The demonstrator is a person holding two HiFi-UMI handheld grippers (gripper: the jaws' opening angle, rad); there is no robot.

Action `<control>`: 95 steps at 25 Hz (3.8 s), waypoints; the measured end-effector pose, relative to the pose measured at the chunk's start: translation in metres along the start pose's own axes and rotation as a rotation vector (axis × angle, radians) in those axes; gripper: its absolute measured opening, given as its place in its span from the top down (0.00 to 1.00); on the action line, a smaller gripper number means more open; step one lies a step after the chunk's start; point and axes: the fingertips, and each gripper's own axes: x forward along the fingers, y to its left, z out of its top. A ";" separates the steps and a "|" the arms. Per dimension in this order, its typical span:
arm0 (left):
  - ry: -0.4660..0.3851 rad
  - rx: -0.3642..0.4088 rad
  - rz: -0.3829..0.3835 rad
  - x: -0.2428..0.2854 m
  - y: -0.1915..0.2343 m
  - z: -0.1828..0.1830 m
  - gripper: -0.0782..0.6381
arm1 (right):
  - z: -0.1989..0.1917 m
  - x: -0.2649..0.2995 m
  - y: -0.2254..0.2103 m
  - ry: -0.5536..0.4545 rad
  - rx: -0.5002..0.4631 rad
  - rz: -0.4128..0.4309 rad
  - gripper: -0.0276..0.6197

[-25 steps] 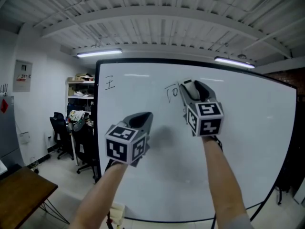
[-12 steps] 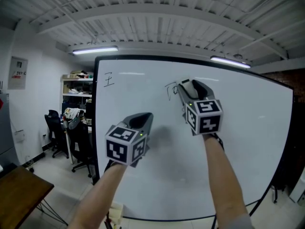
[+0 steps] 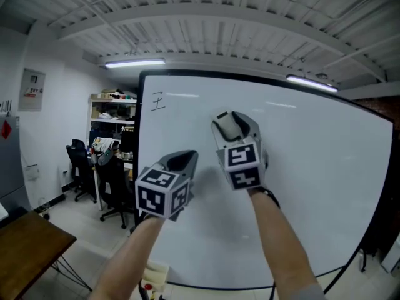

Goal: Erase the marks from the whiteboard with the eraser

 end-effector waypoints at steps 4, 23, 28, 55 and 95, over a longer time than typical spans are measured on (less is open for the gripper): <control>0.023 -0.002 0.008 -0.004 0.006 -0.010 0.89 | 0.000 0.002 0.003 -0.005 0.001 -0.007 0.61; 0.006 0.022 -0.029 0.009 -0.021 -0.002 0.89 | -0.009 -0.021 -0.079 -0.028 0.077 -0.095 0.61; 0.012 0.019 -0.042 0.020 -0.034 -0.005 0.89 | -0.016 -0.031 -0.107 -0.035 0.127 -0.130 0.61; 0.094 -0.131 -0.164 0.014 -0.174 -0.082 0.89 | -0.110 -0.215 -0.073 -0.051 0.480 0.054 0.62; 0.311 -0.279 -0.144 -0.024 -0.227 -0.212 0.89 | -0.247 -0.308 0.014 0.218 0.767 0.192 0.62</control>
